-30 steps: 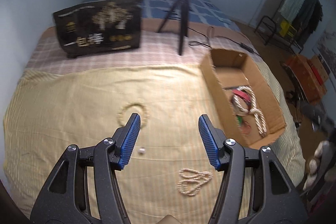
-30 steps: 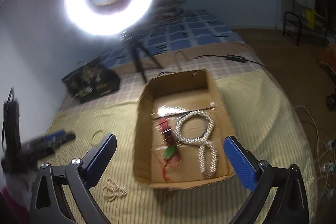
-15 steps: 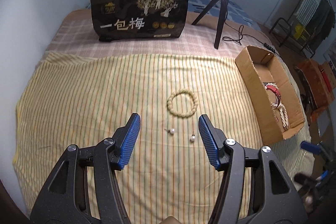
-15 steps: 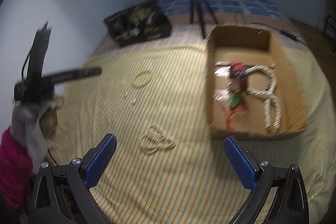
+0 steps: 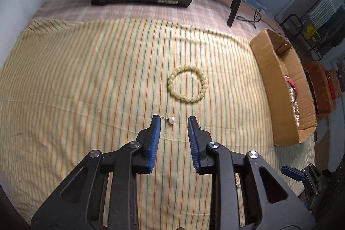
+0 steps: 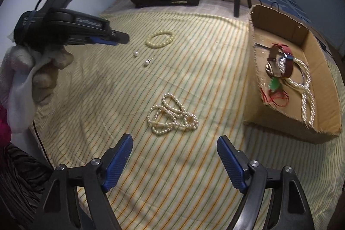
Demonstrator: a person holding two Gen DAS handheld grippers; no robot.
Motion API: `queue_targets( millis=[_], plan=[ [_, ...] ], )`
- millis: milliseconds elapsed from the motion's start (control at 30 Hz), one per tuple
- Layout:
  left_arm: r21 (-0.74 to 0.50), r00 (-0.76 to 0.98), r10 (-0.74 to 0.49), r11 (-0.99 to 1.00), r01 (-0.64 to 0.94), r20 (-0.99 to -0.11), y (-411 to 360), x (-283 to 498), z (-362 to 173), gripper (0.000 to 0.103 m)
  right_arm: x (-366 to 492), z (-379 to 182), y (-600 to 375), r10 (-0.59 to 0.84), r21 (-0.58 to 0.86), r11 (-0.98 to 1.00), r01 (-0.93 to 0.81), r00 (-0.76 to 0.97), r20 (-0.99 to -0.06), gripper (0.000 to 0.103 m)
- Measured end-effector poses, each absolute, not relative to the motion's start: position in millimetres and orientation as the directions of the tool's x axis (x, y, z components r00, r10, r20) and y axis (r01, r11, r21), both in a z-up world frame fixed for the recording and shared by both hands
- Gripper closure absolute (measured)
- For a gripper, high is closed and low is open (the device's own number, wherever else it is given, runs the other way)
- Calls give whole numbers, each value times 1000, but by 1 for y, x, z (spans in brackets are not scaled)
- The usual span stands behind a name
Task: Organize jewelry
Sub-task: 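Move left tool to the pearl earring while right tool approaches the pearl strand, then close left tool on the pearl earring while right tool grips the pearl strand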
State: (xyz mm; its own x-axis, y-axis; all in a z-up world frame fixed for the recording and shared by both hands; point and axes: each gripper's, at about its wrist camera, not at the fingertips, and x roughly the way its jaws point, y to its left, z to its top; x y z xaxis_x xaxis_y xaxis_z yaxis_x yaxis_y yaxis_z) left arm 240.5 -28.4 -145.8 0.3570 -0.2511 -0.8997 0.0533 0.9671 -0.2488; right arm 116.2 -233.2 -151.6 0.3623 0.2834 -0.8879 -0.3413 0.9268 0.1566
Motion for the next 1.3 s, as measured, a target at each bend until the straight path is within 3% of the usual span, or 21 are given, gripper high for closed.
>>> queue_targets(
  millis=[900, 1000, 1200, 1300],
  plan=[
    [-140, 319, -158, 987, 77, -935, -47, 262, -181, 78, 151, -192, -215, 248, 134, 930, -342, 316, -916, 23],
    [-120, 322, -140, 989, 83, -936, -50, 263, -183, 85, 151, -192, -213, 243, 127, 931, -343, 320, -916, 23],
    [-123, 318, -143, 989, 82, -937, -47, 265, -185, 88, 157, -198, -202, 203, 75, 927, -367, 324, -924, 23],
    [-123, 320, -143, 989, 81, -937, -48, 266, -185, 88, 158, -199, -197, 174, 40, 925, -377, 328, -928, 30]
  ],
)
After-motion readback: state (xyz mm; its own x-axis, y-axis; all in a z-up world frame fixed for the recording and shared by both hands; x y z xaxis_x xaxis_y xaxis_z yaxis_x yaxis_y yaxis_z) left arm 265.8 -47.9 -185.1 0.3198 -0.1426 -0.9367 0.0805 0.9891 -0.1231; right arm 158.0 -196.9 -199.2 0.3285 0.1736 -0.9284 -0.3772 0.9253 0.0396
